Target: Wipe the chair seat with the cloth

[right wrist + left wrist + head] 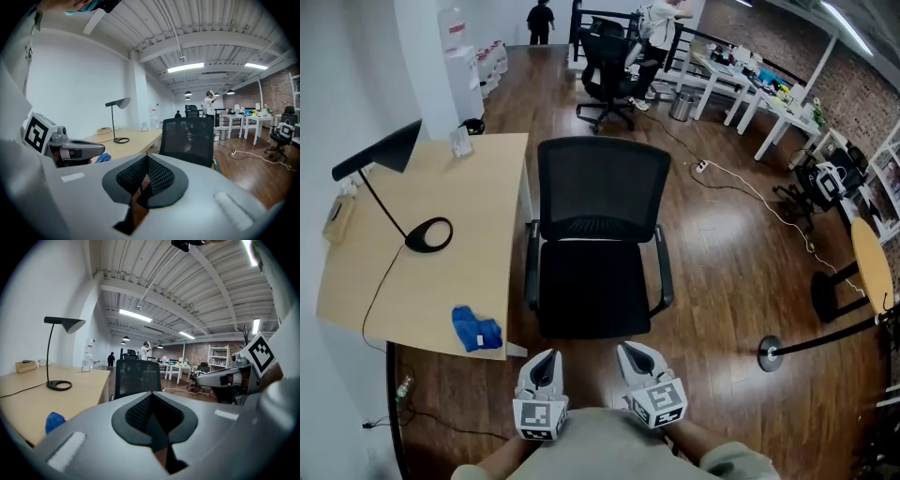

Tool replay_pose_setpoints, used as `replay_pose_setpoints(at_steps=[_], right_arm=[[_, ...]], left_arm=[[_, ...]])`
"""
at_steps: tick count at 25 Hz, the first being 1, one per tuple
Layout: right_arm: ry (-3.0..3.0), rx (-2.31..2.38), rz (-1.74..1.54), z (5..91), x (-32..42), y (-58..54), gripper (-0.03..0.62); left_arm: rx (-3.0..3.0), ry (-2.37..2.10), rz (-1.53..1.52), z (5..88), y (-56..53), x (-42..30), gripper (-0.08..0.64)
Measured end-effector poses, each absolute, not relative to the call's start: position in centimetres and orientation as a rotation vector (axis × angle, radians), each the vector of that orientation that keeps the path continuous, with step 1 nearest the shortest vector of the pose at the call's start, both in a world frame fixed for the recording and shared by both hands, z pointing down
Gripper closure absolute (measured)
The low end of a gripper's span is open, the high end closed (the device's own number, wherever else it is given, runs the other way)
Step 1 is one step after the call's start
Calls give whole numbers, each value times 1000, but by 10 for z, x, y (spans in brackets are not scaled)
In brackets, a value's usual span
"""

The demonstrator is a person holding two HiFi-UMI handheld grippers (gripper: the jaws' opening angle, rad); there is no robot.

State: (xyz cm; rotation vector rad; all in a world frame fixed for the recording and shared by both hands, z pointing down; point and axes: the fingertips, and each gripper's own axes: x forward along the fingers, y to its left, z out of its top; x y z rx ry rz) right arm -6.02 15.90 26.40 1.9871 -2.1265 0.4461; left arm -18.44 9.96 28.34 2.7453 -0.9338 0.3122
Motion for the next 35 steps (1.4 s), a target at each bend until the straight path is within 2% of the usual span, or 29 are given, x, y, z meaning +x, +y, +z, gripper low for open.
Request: replay_pose_setpoints(at_steps=[6,17,29,35], right_arm=[[-2246,1719,362,265,-142,59,591],[-2433,1176,337,319,-303,-45,501],[-2348,820,424,425,-391,-89,392],[-2263,722,454,467,-405,-93,376]], left_arm=[[2656,-1118,262,283,24,-267,555],[2360,-1568,314,314,-36,-423,555],[2100,-1824,410,354,-42,-479,555],[2060,-1840,448,364,-45,-484,555]])
